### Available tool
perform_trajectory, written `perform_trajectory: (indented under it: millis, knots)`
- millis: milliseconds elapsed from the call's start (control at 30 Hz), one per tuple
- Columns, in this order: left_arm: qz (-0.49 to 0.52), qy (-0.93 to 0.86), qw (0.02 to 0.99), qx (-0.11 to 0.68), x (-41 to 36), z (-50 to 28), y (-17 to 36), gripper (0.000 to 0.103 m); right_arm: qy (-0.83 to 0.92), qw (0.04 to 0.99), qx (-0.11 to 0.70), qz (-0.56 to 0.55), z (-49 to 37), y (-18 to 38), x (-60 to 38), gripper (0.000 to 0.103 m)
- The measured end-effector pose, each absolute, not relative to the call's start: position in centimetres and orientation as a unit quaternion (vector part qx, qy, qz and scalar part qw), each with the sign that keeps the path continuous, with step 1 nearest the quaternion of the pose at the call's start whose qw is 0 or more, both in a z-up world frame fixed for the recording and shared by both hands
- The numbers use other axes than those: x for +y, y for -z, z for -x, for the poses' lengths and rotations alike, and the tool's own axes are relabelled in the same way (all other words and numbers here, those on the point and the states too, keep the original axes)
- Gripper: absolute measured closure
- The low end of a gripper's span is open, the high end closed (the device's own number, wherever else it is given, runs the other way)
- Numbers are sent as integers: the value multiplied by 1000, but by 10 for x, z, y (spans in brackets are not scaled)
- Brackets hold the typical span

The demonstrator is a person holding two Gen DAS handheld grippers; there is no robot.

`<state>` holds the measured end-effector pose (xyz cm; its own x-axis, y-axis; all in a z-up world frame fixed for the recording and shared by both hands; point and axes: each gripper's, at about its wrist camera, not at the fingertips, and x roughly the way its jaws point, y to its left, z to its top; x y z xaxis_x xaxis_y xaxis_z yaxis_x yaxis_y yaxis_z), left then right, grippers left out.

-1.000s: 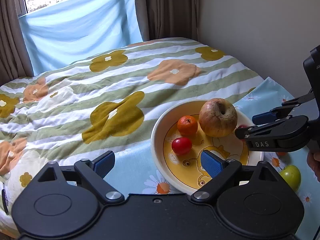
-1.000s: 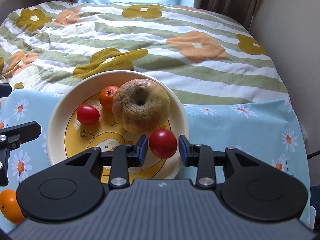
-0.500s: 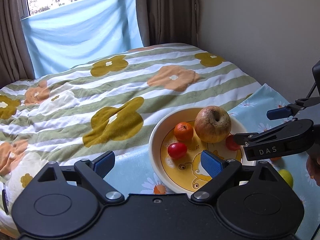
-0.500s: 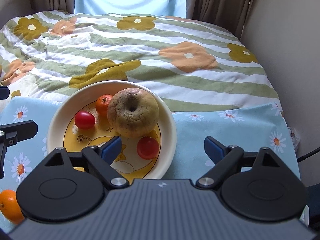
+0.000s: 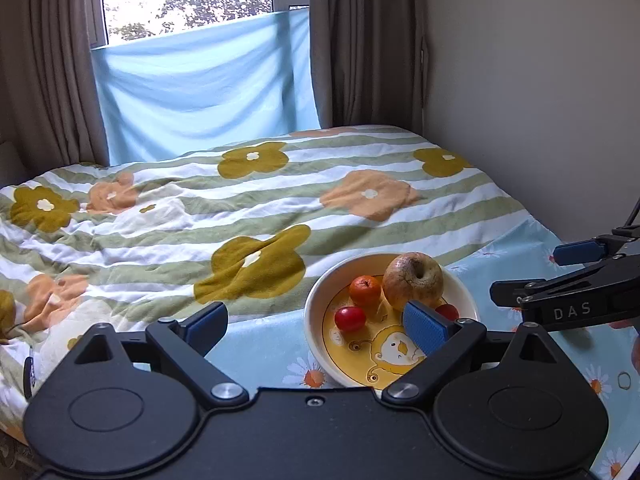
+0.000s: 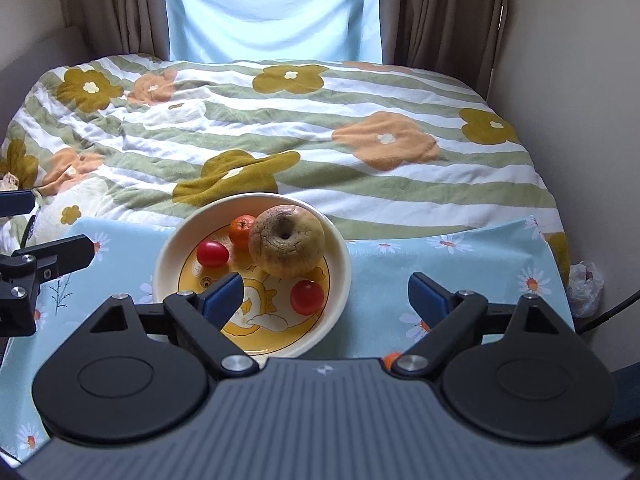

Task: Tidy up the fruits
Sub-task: 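Withdraw both grippers from the bowl back over the table, then grasp the large orange with the left gripper while the right gripper grasps the brown kiwi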

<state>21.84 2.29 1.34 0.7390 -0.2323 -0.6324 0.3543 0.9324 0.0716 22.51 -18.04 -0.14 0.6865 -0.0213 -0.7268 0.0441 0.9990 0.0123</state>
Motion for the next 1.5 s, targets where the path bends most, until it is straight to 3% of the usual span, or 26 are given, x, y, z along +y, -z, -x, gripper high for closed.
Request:
perform_trajectory:
  millis: [567, 1000, 1500]
  knots:
    - [-62, 66, 954, 286, 37, -95, -39, 6, -35, 936, 350, -20, -113, -35, -181, 0]
    - [-79, 48, 945, 312, 49, -59, 21, 6, -68, 930, 359, -24, -70, 21, -167, 0]
    - [-102, 24, 936, 336, 53, -101, 100, 8, -57, 920, 387, -10, -87, 105, -147, 0]
